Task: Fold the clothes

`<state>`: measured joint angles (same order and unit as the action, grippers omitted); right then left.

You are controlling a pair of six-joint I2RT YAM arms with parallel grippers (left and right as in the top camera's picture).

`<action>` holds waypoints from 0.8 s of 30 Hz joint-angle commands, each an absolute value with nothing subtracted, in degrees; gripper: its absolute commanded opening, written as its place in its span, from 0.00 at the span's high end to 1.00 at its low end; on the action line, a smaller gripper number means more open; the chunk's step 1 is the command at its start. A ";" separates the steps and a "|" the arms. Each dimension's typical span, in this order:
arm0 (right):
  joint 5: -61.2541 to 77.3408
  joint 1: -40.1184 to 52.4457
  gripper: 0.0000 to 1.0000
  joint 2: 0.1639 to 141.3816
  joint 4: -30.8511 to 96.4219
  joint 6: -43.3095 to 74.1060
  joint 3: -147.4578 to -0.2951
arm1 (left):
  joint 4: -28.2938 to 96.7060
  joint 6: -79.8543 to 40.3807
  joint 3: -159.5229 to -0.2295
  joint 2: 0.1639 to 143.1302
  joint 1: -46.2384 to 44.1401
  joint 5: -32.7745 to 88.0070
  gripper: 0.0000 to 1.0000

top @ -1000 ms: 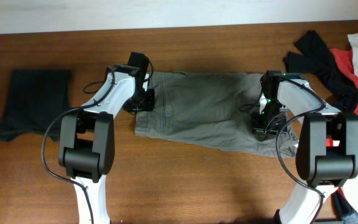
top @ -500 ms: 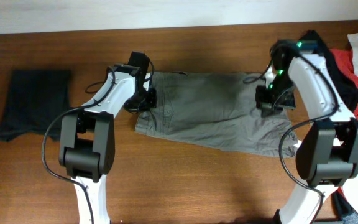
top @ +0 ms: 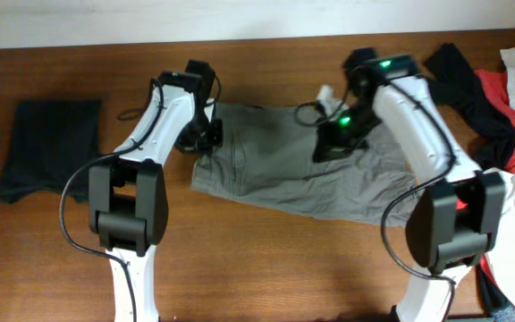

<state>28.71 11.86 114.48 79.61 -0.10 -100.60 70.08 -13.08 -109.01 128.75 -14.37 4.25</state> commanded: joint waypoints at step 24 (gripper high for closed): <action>24.73 24.36 0.96 113.99 45.69 21.47 -70.11 | 76.42 -13.19 -117.99 123.92 -14.15 3.46 0.99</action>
<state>25.39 24.12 114.04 44.38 19.99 -70.22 76.09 -13.08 -116.81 127.66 -14.37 4.10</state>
